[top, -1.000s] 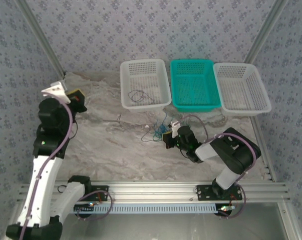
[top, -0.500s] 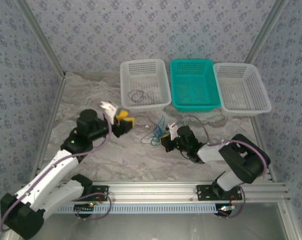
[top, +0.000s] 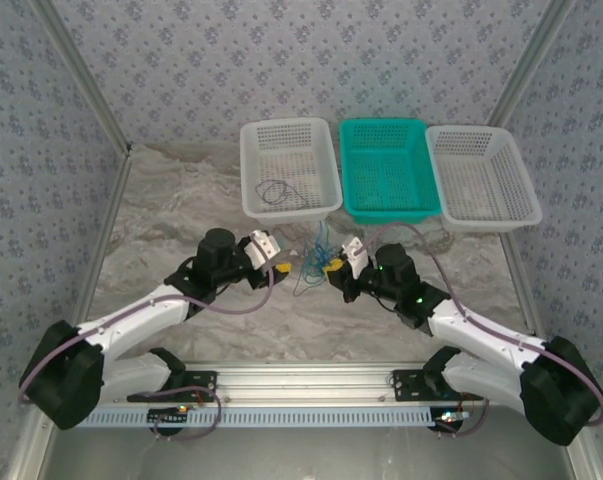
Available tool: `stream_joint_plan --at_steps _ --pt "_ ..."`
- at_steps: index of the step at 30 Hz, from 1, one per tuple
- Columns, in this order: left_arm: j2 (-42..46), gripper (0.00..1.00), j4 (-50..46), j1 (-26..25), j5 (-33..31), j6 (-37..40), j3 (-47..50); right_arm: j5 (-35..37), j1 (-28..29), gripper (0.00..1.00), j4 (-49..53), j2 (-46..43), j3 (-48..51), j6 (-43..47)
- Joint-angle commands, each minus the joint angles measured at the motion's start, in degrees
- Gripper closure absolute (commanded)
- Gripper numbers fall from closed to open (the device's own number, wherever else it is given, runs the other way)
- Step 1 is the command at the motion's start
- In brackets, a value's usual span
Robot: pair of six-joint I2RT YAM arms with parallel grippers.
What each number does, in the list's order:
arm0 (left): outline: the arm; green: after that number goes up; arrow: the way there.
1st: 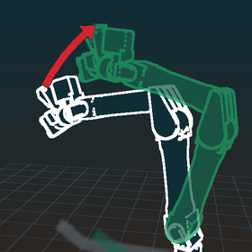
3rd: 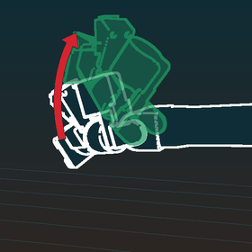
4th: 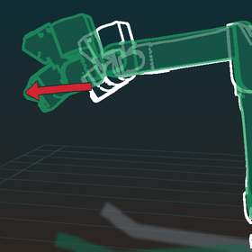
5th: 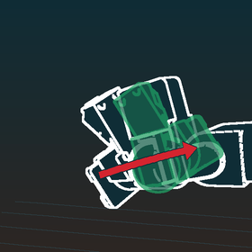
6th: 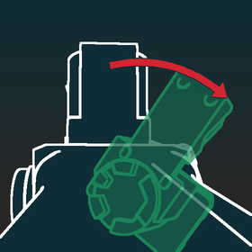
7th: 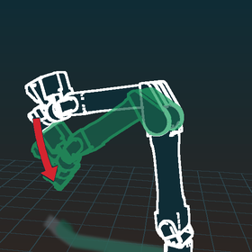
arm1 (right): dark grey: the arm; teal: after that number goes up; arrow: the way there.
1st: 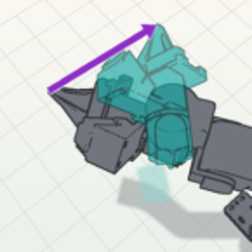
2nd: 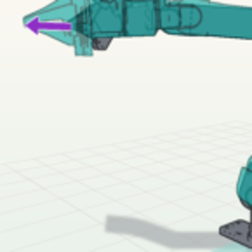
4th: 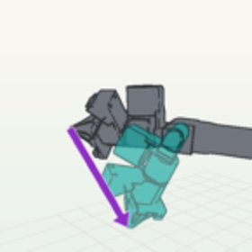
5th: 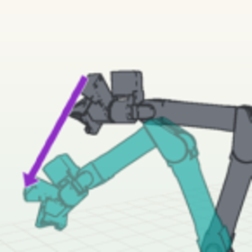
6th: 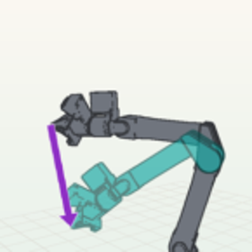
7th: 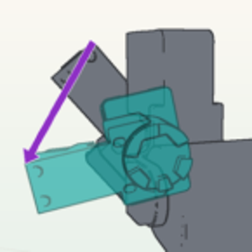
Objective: Untangle the cables
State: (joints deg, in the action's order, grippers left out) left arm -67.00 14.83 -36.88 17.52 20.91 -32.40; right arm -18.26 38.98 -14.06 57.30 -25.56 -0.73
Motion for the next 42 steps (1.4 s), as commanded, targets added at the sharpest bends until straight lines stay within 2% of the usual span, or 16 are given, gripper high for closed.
stream_joint_plan --at_steps 1,4,6,11,14,16,21,23,25,28,33,35,37,39,42 --pt "-4.2 0.33 6.3 -0.3 0.4 6.6 -4.0 -2.9 -0.7 1.00 5.8 -1.9 -2.4 2.9" --pt "-8.5 0.34 9.8 -0.2 1.7 6.6 -4.4 -5.3 -0.9 1.00 6.5 -3.5 -3.7 2.1" --pt "-10.2 0.34 12.7 -0.1 3.3 5.1 -3.6 -4.1 -1.1 1.00 7.7 -4.4 -4.7 1.5" --pt "-7.1 0.33 18.7 0.1 7.1 -3.7 0.6 -2.5 -2.8 1.00 7.5 -6.7 -5.7 -0.2" --pt "-3.5 0.30 18.6 0.7 8.1 -16.7 1.8 -1.9 -4.4 1.00 3.7 -7.7 -4.8 -2.6" --pt "-2.3 0.15 19.7 0.8 6.3 -29.2 2.3 -1.6 -5.4 1.00 1.9 -7.7 -4.3 -3.8" --pt "2.3 0.01 9.9 0.7 -5.8 -60.9 2.4 -0.2 -6.4 1.00 0.7 -6.8 -5.1 -4.4" --pt "4.4 0.01 2.9 0.6 -11.9 -74.9 3.2 -0.1 -6.5 1.00 0.6 -6.5 -5.4 -4.4" --pt "5.3 0.01 -2.2 0.5 -13.0 -85.0 3.7 -0.2 -6.5 1.00 0.5 -6.1 -5.6 -4.5" --pt "4.0 0.01 -4.7 -0.6 -9.0 -92.8 2.3 -0.4 -6.6 1.00 0.2 -5.6 -5.7 -5.0" --pt "-3.2 0.01 -3.3 -2.0 -0.3 -107.5 1.0 -0.2 -6.6 1.00 -0.2 -4.8 -5.9 -5.2" --pt "-6.9 0.01 1.4 -2.9 3.1 -112.4 1.1 -0.4 -6.7 1.00 -0.3 -4.8 -6.0 -5.4" --pt "-9.8 0.01 7.6 -4.5 4.2 -115.6 0.6 -0.4 -6.7 1.00 -0.6 -4.9 -5.8 -5.6" --pt "-12.5 0.00 9.4 -5.7 5.4 -116.1 -1.5 -0.4 -6.7 1.00 -0.9 -5.0 -5.6 -5.9" --pt "-15.5 0.02 15.1 -7.1 4.1 -117.9 -2.3 -0.7 -6.7 1.00 -0.9 -4.8 -5.3 -6.0"
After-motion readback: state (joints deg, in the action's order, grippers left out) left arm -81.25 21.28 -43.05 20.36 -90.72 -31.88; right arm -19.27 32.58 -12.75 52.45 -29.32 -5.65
